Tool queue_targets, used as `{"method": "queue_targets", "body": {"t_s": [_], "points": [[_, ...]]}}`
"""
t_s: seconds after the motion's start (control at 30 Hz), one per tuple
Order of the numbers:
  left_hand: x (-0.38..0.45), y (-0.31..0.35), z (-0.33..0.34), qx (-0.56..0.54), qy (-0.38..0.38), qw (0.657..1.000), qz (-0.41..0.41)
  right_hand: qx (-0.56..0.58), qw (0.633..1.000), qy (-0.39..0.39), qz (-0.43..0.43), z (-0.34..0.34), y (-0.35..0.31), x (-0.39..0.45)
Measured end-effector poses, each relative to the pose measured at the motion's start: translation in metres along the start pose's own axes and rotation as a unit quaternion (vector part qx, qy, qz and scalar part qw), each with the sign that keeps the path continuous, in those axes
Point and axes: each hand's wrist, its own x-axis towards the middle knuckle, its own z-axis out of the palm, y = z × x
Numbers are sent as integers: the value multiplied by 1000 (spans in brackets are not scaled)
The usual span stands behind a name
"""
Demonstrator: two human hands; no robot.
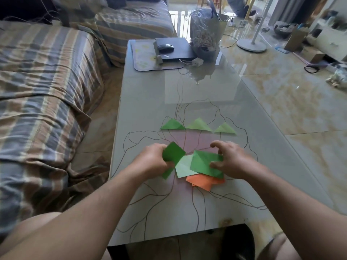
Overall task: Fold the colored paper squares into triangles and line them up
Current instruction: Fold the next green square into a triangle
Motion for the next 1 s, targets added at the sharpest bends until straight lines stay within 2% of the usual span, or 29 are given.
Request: {"method": "queue_targets", "body": {"t_s": [0.07,0.13,0.2,0.27,0.33,0.43,0.53,0.6,0.7,0.8,0.93,1.0], "points": [[2,3,-11,-119,-1,993,-1,27,999,13,-15,-11,-7,0],[0,12,-20,-247,-21,969,-17,131,991,10,-27,-23,-20,-2],[-4,25,-25,-346,-59,935,-46,263,964,-24,-40,-36,-33,-5],[-11,38,-28,-399,-98,909,-71,362,927,-79,-58,-48,-47,-9],[-13,48,-31,-397,-129,905,-79,422,898,-101,-69,-55,-57,-11],[-14,61,-35,-361,-175,913,-75,530,844,-73,-52,-47,-67,-11],[-11,63,-28,-335,-162,925,-79,620,784,-36,-17,-29,-65,-7],[-9,57,-20,-358,-134,920,-83,648,762,-7,13,-25,-62,-1],[-6,49,-19,-414,-90,902,-80,656,755,-3,16,-28,-59,7],[-5,47,-26,-413,-61,908,-39,642,766,-19,-4,-31,-58,13],[-4,49,-33,-412,-31,911,23,657,752,-42,-13,-35,-57,23],[-3,50,-35,-422,-21,905,51,648,760,-42,-12,-37,-56,27]]}}
